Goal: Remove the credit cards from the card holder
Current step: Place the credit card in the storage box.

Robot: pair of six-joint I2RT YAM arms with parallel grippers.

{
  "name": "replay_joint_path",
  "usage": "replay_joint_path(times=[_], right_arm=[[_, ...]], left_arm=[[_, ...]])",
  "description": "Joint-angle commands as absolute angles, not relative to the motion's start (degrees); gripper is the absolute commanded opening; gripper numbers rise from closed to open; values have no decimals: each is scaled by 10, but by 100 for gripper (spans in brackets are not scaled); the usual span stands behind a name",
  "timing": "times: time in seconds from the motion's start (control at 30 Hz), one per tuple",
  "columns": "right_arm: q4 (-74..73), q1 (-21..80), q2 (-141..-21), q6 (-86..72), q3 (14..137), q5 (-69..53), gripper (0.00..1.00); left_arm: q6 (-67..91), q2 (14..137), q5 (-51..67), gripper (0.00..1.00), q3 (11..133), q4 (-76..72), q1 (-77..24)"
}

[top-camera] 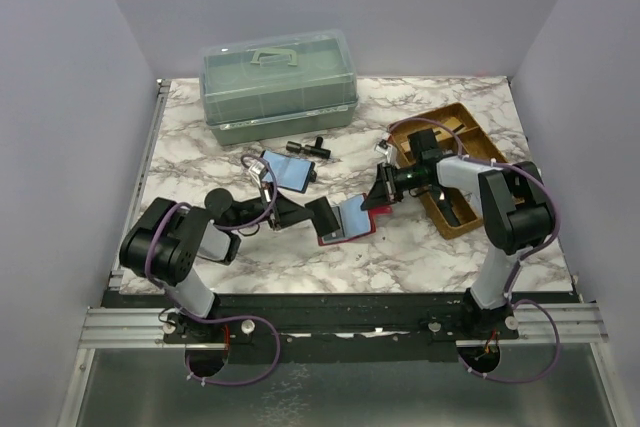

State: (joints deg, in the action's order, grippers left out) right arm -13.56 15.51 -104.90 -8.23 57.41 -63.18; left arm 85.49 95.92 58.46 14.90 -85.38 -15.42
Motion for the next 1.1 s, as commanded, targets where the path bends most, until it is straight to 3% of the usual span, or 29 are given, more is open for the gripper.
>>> replay_joint_path(times=[0.0, 0.1, 0.17, 0.3, 0.47, 0.57, 1.07], right_arm=[[-207, 151, -1066, -15, 611, -487, 13], [-239, 152, -1048, 33, 640, -442, 42], [-268, 151, -1024, 71, 660, -427, 56], [-311, 152, -973, 142, 678, -498, 72], [-383, 152, -938, 236, 675, -685, 79], [-413, 152, -919, 259, 674, -738, 80], [-292, 152, -917, 103, 644, -814, 81]], left_arm=[[816, 898, 577, 0, 158, -820, -150], [794, 865, 577, 0, 180, -768, -150], [767, 843, 577, 0, 195, -717, -152], [700, 805, 573, 0, 225, -622, -163], [566, 756, 540, 0, 281, -452, -196], [536, 747, 520, 0, 299, -426, -209], [508, 764, 415, 0, 351, -419, -295]])
